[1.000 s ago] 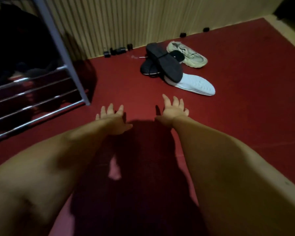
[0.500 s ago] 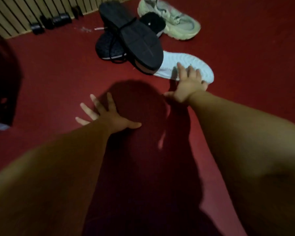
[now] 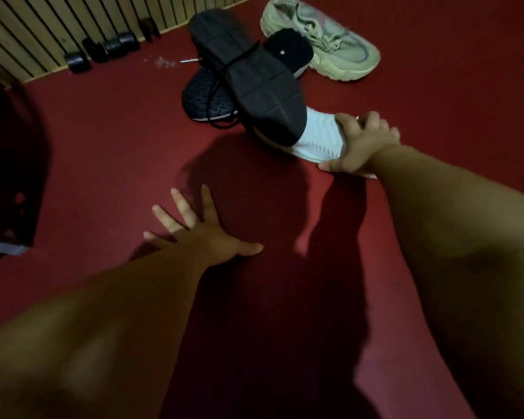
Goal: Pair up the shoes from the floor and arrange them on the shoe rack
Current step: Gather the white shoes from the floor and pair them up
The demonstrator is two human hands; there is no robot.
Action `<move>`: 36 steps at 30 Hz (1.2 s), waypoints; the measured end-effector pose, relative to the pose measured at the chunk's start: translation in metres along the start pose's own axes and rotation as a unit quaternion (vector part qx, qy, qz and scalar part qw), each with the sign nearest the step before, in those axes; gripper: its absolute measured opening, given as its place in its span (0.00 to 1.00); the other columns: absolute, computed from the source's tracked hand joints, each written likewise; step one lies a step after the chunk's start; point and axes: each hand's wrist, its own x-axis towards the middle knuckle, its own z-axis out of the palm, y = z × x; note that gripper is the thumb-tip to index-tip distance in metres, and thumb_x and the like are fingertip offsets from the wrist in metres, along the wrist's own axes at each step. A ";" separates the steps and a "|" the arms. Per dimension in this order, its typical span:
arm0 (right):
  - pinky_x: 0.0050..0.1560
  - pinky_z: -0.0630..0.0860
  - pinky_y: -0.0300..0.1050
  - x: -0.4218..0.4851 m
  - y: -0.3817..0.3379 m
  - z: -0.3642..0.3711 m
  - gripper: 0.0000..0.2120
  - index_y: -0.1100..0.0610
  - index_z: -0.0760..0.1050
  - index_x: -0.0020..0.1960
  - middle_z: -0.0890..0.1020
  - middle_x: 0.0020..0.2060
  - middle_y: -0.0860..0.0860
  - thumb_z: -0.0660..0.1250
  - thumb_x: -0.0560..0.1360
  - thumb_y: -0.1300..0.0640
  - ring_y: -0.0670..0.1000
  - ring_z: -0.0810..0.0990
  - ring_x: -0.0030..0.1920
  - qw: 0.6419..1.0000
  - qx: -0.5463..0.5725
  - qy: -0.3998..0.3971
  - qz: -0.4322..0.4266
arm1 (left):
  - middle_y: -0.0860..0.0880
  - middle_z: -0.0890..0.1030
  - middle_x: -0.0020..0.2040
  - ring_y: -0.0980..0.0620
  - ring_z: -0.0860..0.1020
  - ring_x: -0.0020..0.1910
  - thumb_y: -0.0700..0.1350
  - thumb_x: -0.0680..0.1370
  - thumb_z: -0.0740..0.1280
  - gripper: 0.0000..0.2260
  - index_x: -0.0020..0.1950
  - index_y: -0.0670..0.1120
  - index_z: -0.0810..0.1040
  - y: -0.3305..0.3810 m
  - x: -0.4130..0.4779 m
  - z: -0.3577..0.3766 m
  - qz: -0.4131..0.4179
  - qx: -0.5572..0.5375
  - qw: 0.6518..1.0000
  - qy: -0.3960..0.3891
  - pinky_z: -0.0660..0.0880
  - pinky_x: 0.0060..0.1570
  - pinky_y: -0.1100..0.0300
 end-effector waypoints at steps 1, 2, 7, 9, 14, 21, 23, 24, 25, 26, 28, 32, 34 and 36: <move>0.69 0.55 0.57 -0.002 -0.002 -0.001 0.50 0.45 0.46 0.75 0.54 0.72 0.61 0.68 0.64 0.31 0.64 0.57 0.71 1.000 -0.004 0.000 0.004 | 0.46 0.20 0.69 0.35 0.27 0.70 0.76 0.54 0.68 0.64 0.70 0.59 0.24 0.001 0.000 0.000 -0.002 0.001 1.000 0.001 0.37 0.65 0.30; 0.69 0.57 0.57 -0.006 -0.005 0.000 0.50 0.45 0.47 0.75 0.55 0.72 0.62 0.68 0.63 0.30 0.64 0.58 0.70 1.000 -0.002 0.002 0.009 | 0.47 0.20 0.69 0.35 0.27 0.70 0.76 0.54 0.68 0.64 0.70 0.59 0.24 0.001 -0.001 0.000 -0.005 0.000 1.000 0.004 0.37 0.65 0.30; 0.67 0.59 0.57 -0.056 -0.022 0.020 0.46 0.49 0.51 0.75 0.56 0.71 0.63 0.64 0.65 0.29 0.65 0.60 0.69 0.998 0.044 0.005 0.038 | 0.47 0.26 0.73 0.35 0.30 0.72 0.79 0.51 0.64 0.64 0.73 0.60 0.29 0.002 -0.003 0.009 -0.006 -0.001 0.998 0.063 0.37 0.66 0.30; 0.67 0.61 0.56 -0.082 -0.022 0.027 0.44 0.48 0.53 0.74 0.58 0.71 0.62 0.64 0.66 0.29 0.65 0.61 0.68 0.994 0.097 -0.023 0.046 | 0.47 0.28 0.74 0.35 0.31 0.72 0.79 0.51 0.64 0.63 0.74 0.60 0.31 0.002 -0.005 0.011 -0.003 -0.001 0.997 0.080 0.38 0.66 0.30; 0.51 0.73 0.48 -0.126 0.017 0.017 0.27 0.55 0.76 0.58 0.81 0.53 0.61 0.66 0.69 0.36 0.53 0.78 0.49 0.887 0.354 -0.295 -0.043 | 0.47 0.25 0.72 0.34 0.29 0.71 0.75 0.56 0.68 0.61 0.73 0.59 0.29 0.000 -0.006 0.005 0.005 -0.007 0.999 0.051 0.39 0.67 0.29; 0.59 0.68 0.40 -0.127 0.050 0.035 0.24 0.55 0.65 0.71 0.73 0.66 0.55 0.60 0.78 0.45 0.55 0.73 0.64 0.941 0.323 -0.033 0.094 | 0.48 0.23 0.71 0.34 0.27 0.70 0.75 0.55 0.69 0.63 0.72 0.60 0.27 -0.004 -0.002 0.004 0.014 -0.019 0.999 0.032 0.41 0.68 0.31; 0.67 0.61 0.42 -0.137 0.041 0.039 0.32 0.49 0.55 0.75 0.64 0.72 0.56 0.59 0.76 0.40 0.55 0.65 0.71 0.923 0.371 -0.048 0.089 | 0.47 0.23 0.71 0.34 0.27 0.70 0.74 0.55 0.69 0.63 0.72 0.60 0.27 -0.004 -0.002 0.003 0.016 -0.020 0.999 0.029 0.41 0.68 0.31; 0.71 0.58 0.46 -0.144 0.034 0.044 0.36 0.46 0.48 0.76 0.58 0.74 0.57 0.60 0.74 0.37 0.56 0.60 0.73 0.926 0.363 -0.068 0.084 | 0.47 0.23 0.71 0.34 0.27 0.70 0.74 0.55 0.69 0.63 0.72 0.60 0.27 -0.004 -0.002 0.003 0.017 -0.019 0.999 0.027 0.41 0.68 0.31; 0.74 0.54 0.50 -0.151 0.025 0.051 0.41 0.43 0.43 0.76 0.52 0.76 0.56 0.61 0.72 0.35 0.57 0.54 0.75 0.928 0.355 -0.081 0.076 | 0.47 0.23 0.71 0.33 0.27 0.70 0.74 0.55 0.69 0.63 0.72 0.59 0.27 -0.004 -0.001 0.003 0.018 -0.018 0.999 0.026 0.40 0.68 0.31; 0.74 0.51 0.55 -0.159 0.014 0.059 0.46 0.41 0.39 0.76 0.47 0.76 0.55 0.64 0.70 0.33 0.57 0.49 0.76 0.931 0.348 -0.085 0.067 | 0.47 0.23 0.71 0.33 0.27 0.69 0.74 0.55 0.69 0.63 0.72 0.59 0.26 -0.004 -0.001 0.003 0.019 -0.018 0.999 0.025 0.40 0.68 0.31; 0.74 0.45 0.60 -0.175 -0.009 0.077 0.53 0.42 0.34 0.75 0.42 0.76 0.54 0.66 0.65 0.32 0.56 0.42 0.76 0.950 0.303 -0.059 0.045 | 0.47 0.23 0.71 0.33 0.27 0.69 0.75 0.55 0.69 0.63 0.71 0.60 0.26 -0.004 -0.001 0.003 0.019 -0.016 0.999 0.024 0.42 0.68 0.31; 0.72 0.44 0.60 -0.187 -0.033 0.102 0.56 0.44 0.34 0.75 0.42 0.76 0.56 0.64 0.61 0.27 0.56 0.40 0.76 0.972 0.227 0.054 0.021 | 0.47 0.23 0.71 0.33 0.27 0.69 0.76 0.54 0.68 0.63 0.71 0.60 0.26 -0.004 0.000 0.003 0.017 -0.014 0.999 0.023 0.42 0.68 0.31; 0.73 0.42 0.59 -0.186 -0.032 0.105 0.57 0.45 0.34 0.75 0.40 0.76 0.55 0.63 0.61 0.26 0.55 0.38 0.76 0.973 0.218 0.070 0.011 | 0.47 0.22 0.71 0.33 0.27 0.69 0.75 0.55 0.69 0.63 0.72 0.59 0.26 -0.003 -0.001 0.003 0.015 -0.013 1.000 0.020 0.42 0.68 0.32; 0.73 0.41 0.57 -0.191 -0.031 0.109 0.58 0.45 0.31 0.74 0.38 0.76 0.55 0.63 0.60 0.25 0.55 0.37 0.76 0.981 0.181 0.072 -0.014 | 0.47 0.22 0.71 0.34 0.27 0.69 0.74 0.56 0.69 0.62 0.72 0.59 0.27 -0.002 -0.003 0.002 0.014 -0.018 1.000 0.018 0.42 0.68 0.31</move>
